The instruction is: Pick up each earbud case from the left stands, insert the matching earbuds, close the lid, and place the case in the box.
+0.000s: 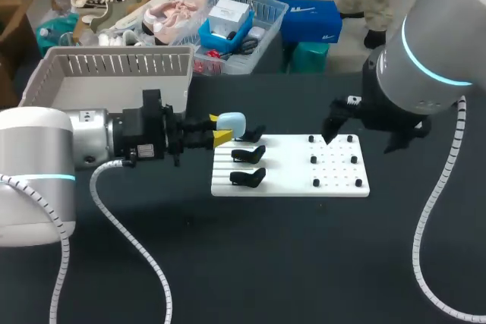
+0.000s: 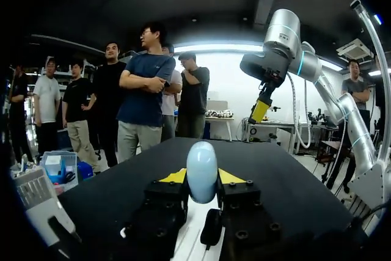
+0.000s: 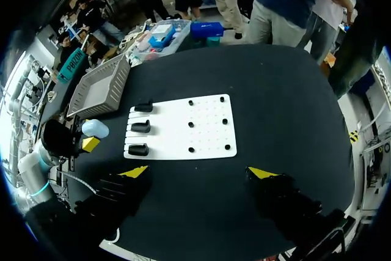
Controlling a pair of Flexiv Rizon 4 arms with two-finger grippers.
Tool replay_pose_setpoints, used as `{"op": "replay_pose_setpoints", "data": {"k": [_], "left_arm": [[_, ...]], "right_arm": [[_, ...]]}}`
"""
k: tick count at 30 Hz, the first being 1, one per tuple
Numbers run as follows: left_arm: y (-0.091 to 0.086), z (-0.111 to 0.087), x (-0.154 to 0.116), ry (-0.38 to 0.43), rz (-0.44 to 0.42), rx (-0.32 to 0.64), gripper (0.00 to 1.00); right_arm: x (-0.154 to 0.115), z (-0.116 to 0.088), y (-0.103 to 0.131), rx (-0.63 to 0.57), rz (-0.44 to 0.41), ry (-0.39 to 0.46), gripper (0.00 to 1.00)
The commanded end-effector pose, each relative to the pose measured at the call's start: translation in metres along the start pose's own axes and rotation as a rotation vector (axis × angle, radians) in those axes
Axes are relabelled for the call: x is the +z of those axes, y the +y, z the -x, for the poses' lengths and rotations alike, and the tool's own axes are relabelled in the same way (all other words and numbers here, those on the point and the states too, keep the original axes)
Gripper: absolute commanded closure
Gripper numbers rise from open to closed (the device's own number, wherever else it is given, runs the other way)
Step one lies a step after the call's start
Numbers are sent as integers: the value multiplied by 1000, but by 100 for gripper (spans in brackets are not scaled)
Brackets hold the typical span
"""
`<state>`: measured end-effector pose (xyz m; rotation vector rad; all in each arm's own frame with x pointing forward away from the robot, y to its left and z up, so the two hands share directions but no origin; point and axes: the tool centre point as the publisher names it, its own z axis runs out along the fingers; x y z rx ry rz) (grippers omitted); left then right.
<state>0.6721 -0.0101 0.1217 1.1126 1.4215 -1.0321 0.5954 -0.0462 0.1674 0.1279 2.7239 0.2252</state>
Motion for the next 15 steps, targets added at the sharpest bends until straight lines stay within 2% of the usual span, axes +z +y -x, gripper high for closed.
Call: {"op": "replay_pose_setpoints", "data": {"k": [1,5,15], "left_arm": [[-3,3,-28,12,120,-17,100],[15,-1,-51,49,201,-35,100],[69,-7,-108,63,443,-90,100]], "right_arm": [[0,-3,-1,3,3,-11,0],[0,-3,-1,3,3,-11,0],[0,-3,-1,3,3,-11,0]]}}
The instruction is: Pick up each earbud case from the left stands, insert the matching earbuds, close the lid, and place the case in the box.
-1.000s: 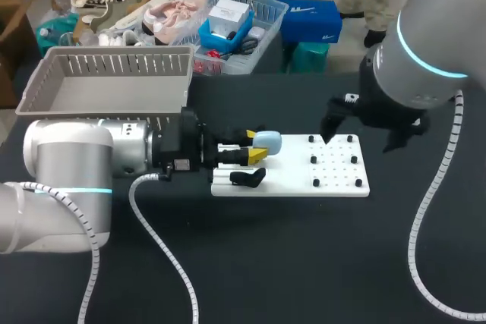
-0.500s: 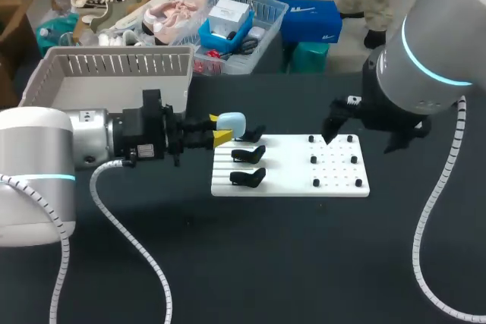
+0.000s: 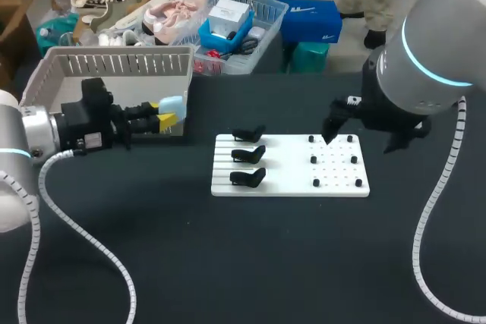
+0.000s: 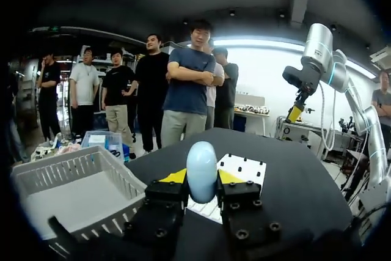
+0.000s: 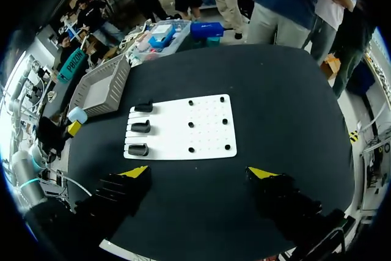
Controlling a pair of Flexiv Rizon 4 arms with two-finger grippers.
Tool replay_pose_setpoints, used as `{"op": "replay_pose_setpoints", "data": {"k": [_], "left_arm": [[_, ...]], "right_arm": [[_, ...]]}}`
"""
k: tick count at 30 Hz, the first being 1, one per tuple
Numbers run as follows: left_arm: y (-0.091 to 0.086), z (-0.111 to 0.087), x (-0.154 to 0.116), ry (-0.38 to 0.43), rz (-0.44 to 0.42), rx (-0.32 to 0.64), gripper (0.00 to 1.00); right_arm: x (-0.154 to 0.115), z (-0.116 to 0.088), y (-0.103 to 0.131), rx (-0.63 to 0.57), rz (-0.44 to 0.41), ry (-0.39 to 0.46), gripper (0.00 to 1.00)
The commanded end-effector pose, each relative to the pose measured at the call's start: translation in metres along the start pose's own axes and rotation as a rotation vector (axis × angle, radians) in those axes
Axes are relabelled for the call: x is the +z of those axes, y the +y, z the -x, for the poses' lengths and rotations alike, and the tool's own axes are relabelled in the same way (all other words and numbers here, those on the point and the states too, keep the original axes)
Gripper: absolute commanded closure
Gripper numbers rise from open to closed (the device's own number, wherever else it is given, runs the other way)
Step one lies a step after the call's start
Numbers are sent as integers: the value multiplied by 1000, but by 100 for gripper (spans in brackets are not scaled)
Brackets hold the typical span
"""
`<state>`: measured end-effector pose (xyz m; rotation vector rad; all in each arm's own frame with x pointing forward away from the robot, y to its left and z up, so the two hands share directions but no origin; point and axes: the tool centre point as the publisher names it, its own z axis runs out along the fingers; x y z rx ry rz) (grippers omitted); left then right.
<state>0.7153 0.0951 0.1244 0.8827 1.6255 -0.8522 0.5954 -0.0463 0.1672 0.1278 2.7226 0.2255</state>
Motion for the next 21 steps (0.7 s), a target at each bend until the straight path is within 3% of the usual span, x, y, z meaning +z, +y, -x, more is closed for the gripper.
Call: {"op": "replay_pose_setpoints", "data": {"k": [1,10,21], "left_arm": [[12,-1,-14,-3,187,7,100],[63,-6,-31,37,320,-18,100],[122,-6,-11,76,342,-14,100]], "right_arm": [[0,-3,-1,3,2,-10,0],[0,-3,-1,3,2,-10,0],[0,-3,-1,3,2,-10,0]]}}
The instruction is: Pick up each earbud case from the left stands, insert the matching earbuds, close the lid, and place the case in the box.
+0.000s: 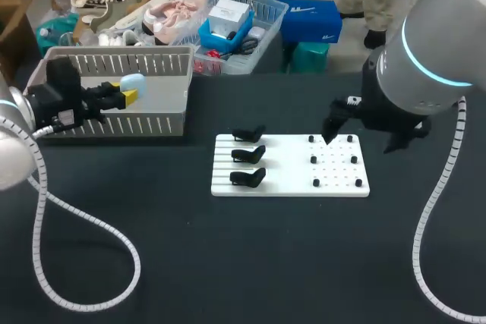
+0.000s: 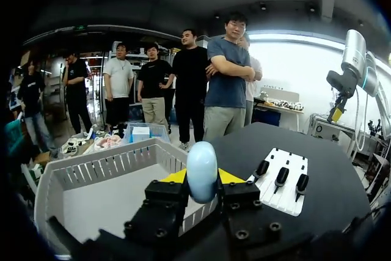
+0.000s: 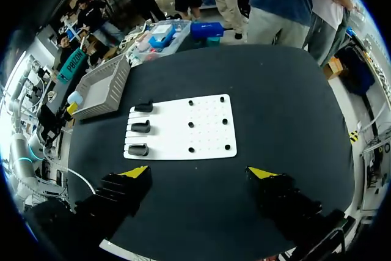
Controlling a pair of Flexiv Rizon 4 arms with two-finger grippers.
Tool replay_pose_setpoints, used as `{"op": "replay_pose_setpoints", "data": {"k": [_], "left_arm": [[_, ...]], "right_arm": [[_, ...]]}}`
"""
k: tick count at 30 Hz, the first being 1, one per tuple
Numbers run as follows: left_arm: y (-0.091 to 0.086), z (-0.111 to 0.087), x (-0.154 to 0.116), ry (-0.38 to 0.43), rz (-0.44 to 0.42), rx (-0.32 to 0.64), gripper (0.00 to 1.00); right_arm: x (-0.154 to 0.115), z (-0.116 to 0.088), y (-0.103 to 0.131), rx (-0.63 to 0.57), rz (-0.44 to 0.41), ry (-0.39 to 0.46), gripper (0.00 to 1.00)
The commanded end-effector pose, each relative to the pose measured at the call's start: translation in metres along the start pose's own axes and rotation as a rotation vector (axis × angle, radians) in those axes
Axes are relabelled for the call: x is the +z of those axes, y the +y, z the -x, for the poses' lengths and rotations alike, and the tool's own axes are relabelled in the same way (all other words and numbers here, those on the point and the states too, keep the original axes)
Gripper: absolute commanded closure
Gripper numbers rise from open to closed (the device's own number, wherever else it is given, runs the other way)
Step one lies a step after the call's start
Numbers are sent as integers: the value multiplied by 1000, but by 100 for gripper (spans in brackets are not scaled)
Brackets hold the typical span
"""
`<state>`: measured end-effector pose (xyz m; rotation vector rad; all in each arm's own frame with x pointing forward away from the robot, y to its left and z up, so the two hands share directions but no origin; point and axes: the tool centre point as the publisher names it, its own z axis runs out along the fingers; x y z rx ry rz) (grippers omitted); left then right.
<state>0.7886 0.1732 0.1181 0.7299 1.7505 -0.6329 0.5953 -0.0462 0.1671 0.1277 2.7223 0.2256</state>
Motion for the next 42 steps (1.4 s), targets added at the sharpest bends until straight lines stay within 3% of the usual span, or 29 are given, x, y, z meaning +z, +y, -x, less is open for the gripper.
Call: {"op": "replay_pose_setpoints", "data": {"k": [1,15,28,29,30,31,32,42], "left_arm": [[19,-3,31,14,103,4,100],[84,-23,81,112,153,7,100],[105,-61,116,155,123,-23,100],[104,-61,117,156,123,-23,84],[104,-62,117,158,123,-23,57],[104,-62,117,157,126,-23,5],[103,-61,117,151,124,-13,0],[82,-21,98,21,90,51,0]], "right_arm": [[0,-3,-1,3,2,-10,0],[0,-3,-1,3,2,-10,0],[0,-3,-1,3,2,-10,0],[0,-3,-1,3,2,-10,0],[0,-3,-1,3,2,-10,0],[0,-3,-1,3,2,-10,0],[0,-3,-1,3,2,-10,0],[0,-3,-1,3,2,-10,0]]}}
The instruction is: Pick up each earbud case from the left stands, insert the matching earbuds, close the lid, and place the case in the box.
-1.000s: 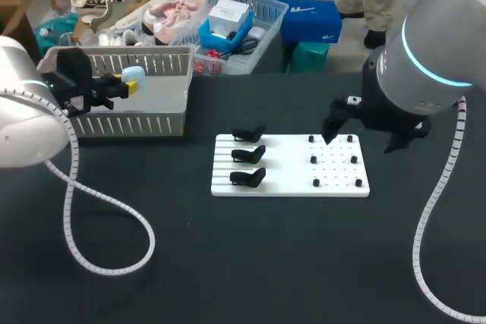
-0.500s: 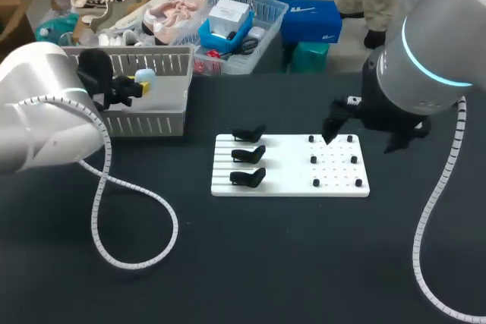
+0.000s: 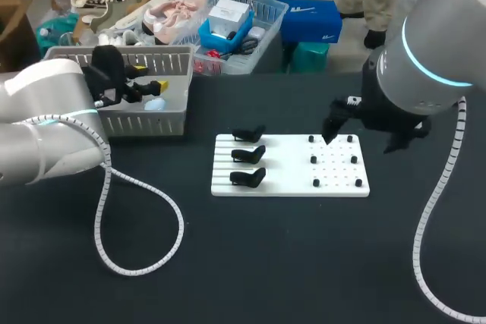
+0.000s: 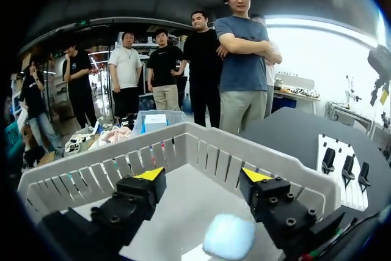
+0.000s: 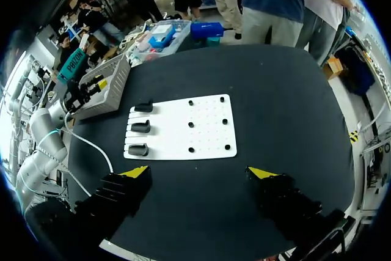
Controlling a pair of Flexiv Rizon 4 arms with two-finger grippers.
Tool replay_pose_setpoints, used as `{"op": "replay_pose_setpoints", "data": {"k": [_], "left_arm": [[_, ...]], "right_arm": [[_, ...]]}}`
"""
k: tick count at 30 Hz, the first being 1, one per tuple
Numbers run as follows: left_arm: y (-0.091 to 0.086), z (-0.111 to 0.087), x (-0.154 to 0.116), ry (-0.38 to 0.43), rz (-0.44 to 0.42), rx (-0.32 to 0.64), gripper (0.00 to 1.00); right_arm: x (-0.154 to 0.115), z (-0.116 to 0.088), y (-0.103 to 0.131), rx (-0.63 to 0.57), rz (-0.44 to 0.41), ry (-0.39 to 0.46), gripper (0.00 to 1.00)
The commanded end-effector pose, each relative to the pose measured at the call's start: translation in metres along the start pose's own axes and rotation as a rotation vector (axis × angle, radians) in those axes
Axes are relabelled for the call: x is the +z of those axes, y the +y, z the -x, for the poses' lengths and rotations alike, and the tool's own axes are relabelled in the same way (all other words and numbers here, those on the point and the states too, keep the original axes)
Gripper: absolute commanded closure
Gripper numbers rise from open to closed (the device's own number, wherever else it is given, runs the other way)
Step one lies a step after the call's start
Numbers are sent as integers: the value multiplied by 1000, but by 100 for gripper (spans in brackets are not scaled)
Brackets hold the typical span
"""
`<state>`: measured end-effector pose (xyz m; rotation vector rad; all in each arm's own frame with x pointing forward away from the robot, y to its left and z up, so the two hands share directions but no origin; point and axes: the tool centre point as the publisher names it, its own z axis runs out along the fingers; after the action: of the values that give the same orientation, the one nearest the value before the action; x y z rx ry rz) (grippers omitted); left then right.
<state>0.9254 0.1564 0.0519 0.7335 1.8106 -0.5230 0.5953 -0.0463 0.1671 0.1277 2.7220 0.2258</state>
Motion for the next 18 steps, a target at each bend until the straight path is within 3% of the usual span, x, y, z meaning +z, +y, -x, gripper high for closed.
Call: {"op": "replay_pose_setpoints", "data": {"k": [1,11,18], "left_arm": [[-13,14,-24,-61,16,27,0],[-57,62,-53,-172,-64,92,0],[-98,81,-68,-169,-169,135,0]], "right_arm": [[0,-3,-1,3,2,-9,0],[0,-3,-1,3,2,-9,0],[0,-3,-1,3,2,-9,0]]}}
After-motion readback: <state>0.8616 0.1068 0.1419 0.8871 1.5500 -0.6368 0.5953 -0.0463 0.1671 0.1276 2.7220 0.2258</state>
